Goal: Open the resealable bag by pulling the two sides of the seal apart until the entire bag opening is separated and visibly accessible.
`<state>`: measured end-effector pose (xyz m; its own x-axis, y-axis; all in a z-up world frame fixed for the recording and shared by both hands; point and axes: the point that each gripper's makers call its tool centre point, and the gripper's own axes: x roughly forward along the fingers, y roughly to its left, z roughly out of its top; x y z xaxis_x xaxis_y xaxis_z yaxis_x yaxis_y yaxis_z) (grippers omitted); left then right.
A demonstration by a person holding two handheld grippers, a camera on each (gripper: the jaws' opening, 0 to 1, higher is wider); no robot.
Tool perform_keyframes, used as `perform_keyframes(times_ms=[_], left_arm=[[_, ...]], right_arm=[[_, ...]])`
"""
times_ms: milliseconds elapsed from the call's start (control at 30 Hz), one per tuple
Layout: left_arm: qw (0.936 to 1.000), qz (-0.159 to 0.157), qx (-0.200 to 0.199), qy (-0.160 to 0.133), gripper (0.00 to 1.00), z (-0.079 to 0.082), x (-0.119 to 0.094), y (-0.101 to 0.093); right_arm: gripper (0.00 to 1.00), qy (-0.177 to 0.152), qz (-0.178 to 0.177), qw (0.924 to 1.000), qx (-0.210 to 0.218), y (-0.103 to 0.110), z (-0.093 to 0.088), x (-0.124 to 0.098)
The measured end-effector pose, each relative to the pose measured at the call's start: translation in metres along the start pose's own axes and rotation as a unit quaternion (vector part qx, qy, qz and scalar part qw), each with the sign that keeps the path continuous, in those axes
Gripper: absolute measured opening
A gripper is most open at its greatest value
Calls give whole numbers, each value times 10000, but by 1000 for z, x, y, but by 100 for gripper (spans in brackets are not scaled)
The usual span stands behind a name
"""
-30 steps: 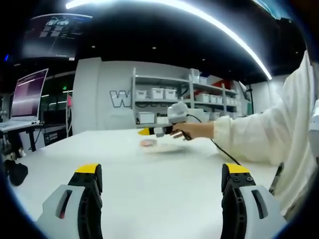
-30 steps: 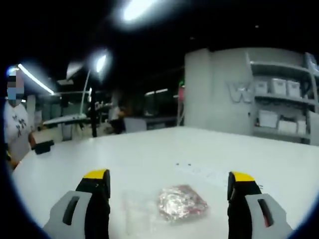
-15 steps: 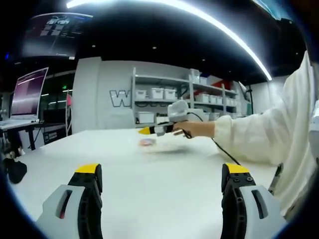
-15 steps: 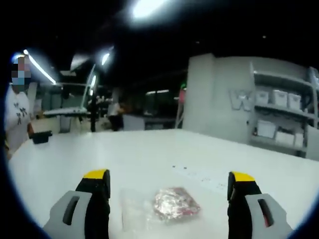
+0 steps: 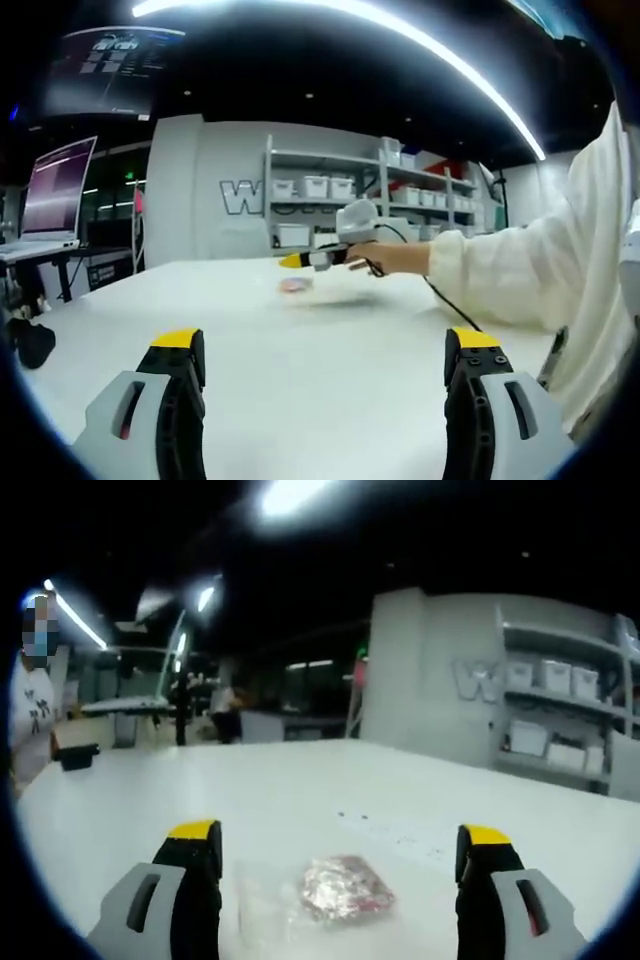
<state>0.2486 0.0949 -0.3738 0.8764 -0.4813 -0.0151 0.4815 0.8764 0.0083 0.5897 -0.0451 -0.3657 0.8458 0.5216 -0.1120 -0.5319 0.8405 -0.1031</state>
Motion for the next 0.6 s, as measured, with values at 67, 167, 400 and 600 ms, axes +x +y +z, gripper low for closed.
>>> perform_keyframes(times_ms=[67, 167, 400, 600], left_arm=[[10000, -16, 4, -3, 99, 0, 1, -1], [10000, -39, 12, -6, 99, 1, 2, -3], [10000, -68, 25, -12, 98, 2, 1, -6], [10000, -61, 38, -13, 98, 3, -2, -7]], right_arm=[[99, 10, -11, 10000, 16, -3, -1, -2], [99, -12, -33, 10000, 37, -4, 0, -7], [99, -41, -69, 9999, 109, -6, 6, -13], [99, -5, -57, 10000, 68, -6, 4, -20]])
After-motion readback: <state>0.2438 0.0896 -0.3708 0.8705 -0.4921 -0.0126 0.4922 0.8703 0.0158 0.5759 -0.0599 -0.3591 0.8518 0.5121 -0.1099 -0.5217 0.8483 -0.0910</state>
